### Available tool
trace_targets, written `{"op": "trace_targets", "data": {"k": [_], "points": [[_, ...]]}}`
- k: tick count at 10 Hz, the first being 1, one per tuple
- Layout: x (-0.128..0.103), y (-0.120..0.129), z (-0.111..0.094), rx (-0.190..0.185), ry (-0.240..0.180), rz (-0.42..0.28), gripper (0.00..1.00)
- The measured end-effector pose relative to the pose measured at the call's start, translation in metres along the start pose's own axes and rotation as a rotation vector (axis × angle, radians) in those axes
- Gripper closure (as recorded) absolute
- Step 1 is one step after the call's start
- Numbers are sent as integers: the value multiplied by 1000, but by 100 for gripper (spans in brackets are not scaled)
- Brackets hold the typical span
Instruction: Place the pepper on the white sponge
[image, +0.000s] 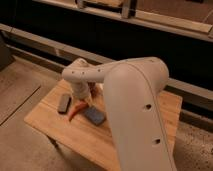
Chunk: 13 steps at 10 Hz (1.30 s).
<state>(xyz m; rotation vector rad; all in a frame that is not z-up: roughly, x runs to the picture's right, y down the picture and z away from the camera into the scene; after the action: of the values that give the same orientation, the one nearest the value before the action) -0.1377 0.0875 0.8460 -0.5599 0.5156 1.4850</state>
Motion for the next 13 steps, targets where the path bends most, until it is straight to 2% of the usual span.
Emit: {"op": "trace_targets", "data": {"k": [1,2,7,8,13], "points": [[0,1,2,5,2,-5,37],[0,2,3,10,2,-9,45],[-4,3,-3,47,2,-12,95],[-5,3,-5,56,2,-9,100],[-12,2,-9,76,3,21,100]]}}
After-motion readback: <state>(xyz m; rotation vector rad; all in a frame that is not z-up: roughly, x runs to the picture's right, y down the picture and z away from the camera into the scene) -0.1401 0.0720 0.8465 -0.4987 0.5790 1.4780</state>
